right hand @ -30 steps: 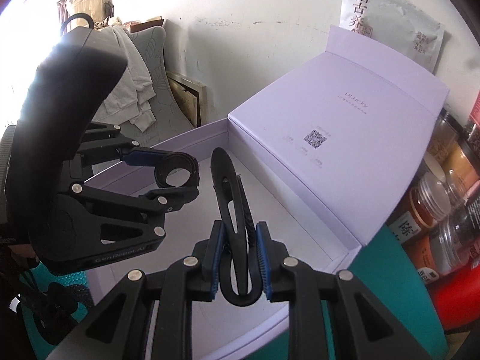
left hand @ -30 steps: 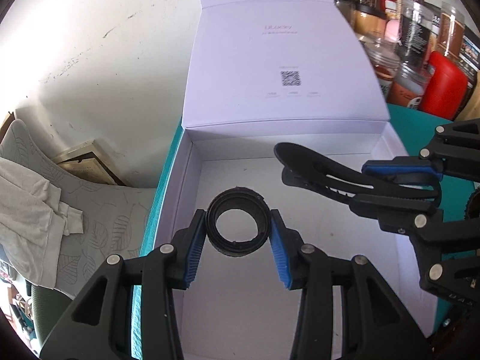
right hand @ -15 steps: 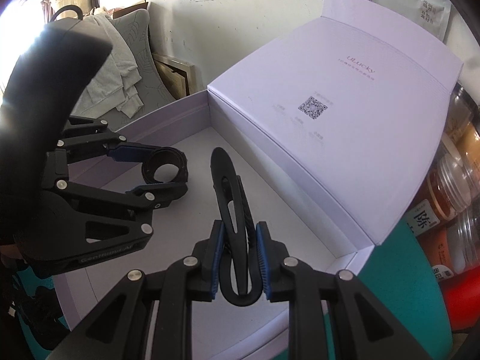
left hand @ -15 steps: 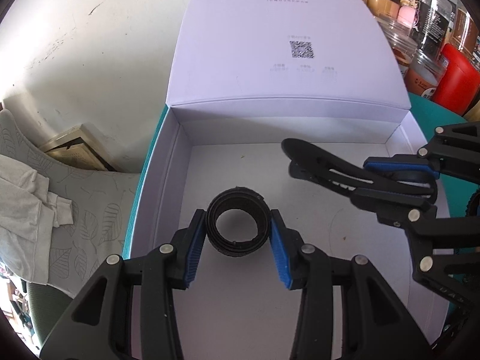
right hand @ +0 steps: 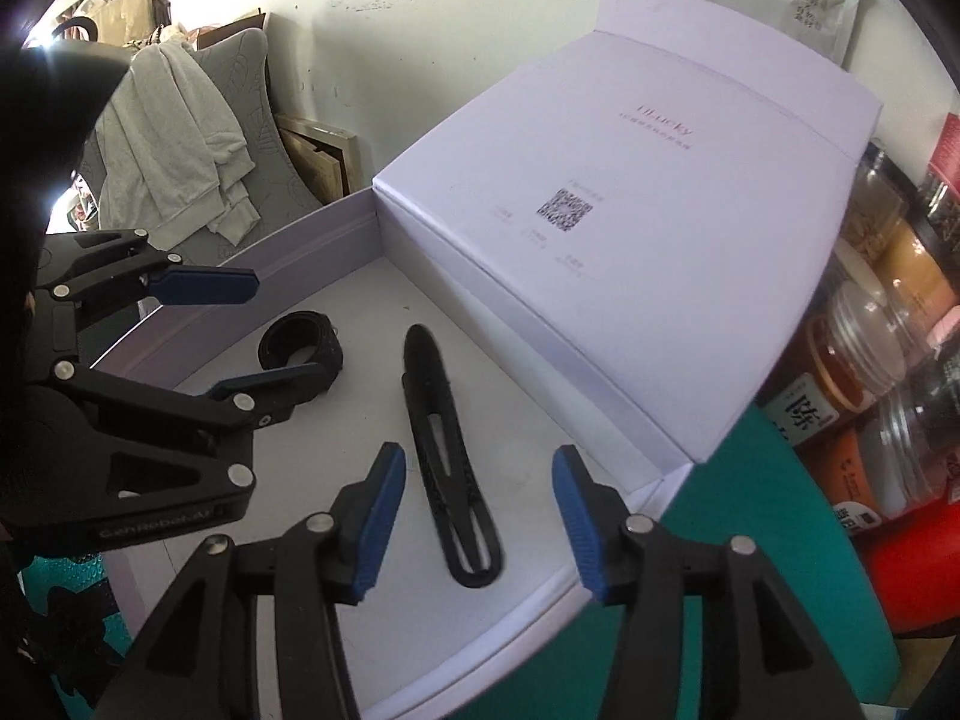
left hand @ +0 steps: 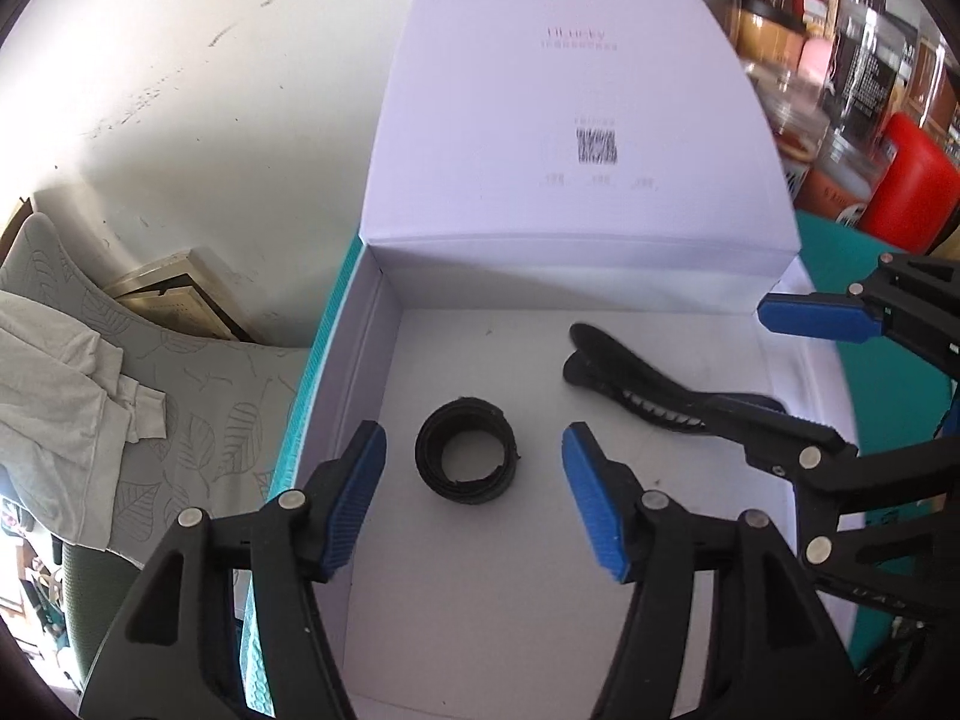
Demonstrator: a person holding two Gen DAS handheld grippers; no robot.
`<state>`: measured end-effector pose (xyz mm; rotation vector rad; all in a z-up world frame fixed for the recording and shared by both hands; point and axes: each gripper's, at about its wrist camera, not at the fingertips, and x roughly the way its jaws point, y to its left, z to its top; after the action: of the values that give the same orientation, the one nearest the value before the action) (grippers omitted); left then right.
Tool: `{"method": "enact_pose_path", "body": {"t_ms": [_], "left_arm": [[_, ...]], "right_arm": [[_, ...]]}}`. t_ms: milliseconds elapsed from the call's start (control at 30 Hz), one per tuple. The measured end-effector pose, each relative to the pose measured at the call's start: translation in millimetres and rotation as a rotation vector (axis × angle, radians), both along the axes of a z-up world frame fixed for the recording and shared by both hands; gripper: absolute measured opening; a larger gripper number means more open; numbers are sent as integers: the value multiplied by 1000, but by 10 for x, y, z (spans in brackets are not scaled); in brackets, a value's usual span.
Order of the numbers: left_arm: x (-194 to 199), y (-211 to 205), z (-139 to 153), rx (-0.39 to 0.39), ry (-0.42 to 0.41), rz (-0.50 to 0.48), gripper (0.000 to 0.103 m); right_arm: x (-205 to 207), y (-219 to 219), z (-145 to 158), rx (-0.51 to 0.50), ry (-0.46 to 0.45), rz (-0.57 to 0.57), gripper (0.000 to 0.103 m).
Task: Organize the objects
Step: 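Open the left gripper releasing the ring while the right releases the claw clip, then move both grippers back from the box to the accessory pile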
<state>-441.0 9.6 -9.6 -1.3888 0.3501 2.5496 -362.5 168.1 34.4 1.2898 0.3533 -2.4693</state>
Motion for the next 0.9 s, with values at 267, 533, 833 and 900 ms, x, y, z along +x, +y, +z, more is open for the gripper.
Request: {"method": "enact_pose_path", "body": {"t_ms": [267, 533, 833, 900], "left_arm": [[156, -130, 363, 20, 27, 36, 60], [634, -38, 913, 25, 81, 44, 60], [1102, 117, 1384, 27, 130, 48, 60], [1202, 148, 1470, 29, 140, 47, 60]], "right_arm": [[252, 42, 313, -8, 56, -9, 52], [545, 102, 702, -14, 113, -5, 52], [898, 170, 1057, -26, 172, -15, 52], [985, 205, 1125, -30, 180, -23, 52]]}}
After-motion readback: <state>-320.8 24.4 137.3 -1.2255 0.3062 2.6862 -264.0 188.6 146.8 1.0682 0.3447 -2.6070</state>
